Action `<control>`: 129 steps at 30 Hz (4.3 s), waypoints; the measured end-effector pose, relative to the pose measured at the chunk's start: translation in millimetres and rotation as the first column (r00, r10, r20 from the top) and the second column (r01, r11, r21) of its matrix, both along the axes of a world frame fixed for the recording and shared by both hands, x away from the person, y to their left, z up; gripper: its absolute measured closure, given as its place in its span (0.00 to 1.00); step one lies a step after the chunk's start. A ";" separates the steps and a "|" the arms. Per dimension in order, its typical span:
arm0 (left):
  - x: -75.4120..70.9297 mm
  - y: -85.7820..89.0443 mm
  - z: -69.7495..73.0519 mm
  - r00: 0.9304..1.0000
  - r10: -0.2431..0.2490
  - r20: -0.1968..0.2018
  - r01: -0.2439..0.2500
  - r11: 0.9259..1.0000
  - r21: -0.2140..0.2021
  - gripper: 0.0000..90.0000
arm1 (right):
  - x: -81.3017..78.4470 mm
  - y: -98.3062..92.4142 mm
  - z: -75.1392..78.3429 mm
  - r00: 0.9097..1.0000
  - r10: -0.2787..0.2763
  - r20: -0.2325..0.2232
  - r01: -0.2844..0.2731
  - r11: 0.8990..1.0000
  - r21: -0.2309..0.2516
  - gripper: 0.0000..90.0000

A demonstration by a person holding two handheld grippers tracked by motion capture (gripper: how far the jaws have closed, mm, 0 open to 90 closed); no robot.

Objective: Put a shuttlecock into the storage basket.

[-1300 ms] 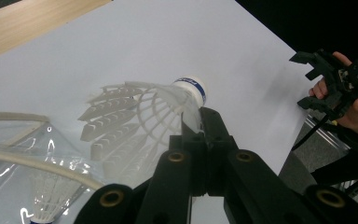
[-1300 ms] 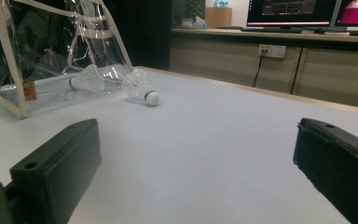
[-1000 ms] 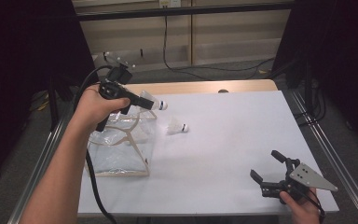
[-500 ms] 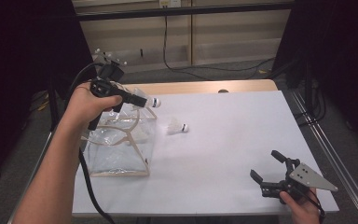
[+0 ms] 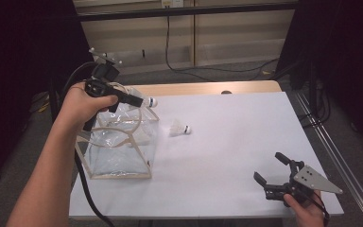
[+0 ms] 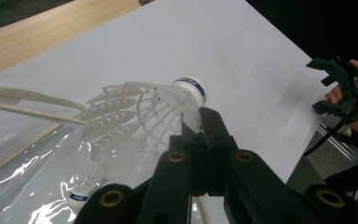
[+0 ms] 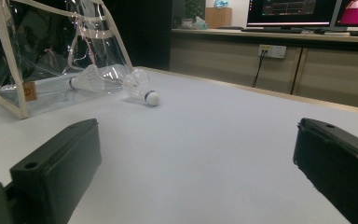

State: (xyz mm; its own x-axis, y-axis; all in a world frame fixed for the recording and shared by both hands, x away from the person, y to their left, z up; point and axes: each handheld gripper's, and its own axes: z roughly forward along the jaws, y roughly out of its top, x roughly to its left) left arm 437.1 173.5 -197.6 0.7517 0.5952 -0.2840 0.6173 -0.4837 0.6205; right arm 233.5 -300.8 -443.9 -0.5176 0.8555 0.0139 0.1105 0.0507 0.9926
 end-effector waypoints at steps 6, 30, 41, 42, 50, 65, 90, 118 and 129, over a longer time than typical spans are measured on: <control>1.3 5.0 1.7 1.000 0.003 0.002 -0.003 1.000 0.005 1.00 | 0.1 -0.1 0.0 1.000 0.000 0.001 0.000 1.000 -0.001 0.01; 4.5 23.8 7.9 0.999 0.044 0.012 -0.044 0.999 0.028 1.00 | 0.1 0.3 -0.1 1.000 0.002 0.000 -0.002 1.000 0.001 0.01; 6.1 30.3 7.9 0.998 0.058 0.021 -0.059 0.997 0.044 1.00 | 0.1 0.3 -0.1 1.000 0.000 -0.001 0.000 1.000 0.001 0.01; 6.2 30.9 7.9 0.998 0.059 0.022 -0.060 0.997 0.044 1.00 | 0.2 0.3 -0.1 1.000 0.000 -0.001 0.000 1.000 0.001 0.01; 7.1 36.7 7.7 0.998 0.067 0.020 -0.068 0.997 0.048 1.00 | 0.2 0.5 -0.2 1.000 0.000 -0.002 0.000 1.000 0.001 0.01; 7.0 45.7 7.0 0.996 0.091 0.021 -0.092 0.995 0.049 1.00 | 0.2 1.0 -0.3 1.000 0.000 -0.003 0.000 1.000 0.001 0.01; 4.1 63.1 2.7 0.994 0.108 0.009 -0.108 0.992 0.066 1.00 | -0.1 0.9 -0.2 1.000 -0.001 -0.003 0.001 1.000 0.001 0.01; 4.8 56.9 -14.1 0.996 0.085 -0.028 -0.082 0.993 0.083 1.00 | -0.1 0.8 -0.1 1.000 -0.001 0.001 0.001 1.000 0.001 0.01; 5.2 54.0 -18.2 0.997 0.069 -0.037 -0.065 0.993 0.094 1.00 | 0.0 0.8 -0.1 1.000 0.000 0.002 0.000 1.000 0.000 0.01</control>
State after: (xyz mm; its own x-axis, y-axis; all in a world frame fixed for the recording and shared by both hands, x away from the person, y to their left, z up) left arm 442.3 227.5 -215.8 0.6984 0.6692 -0.2540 0.6737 -0.4948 0.5489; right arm 233.5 -300.0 -444.0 -0.5175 0.8556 0.0132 0.1087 0.0504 0.9928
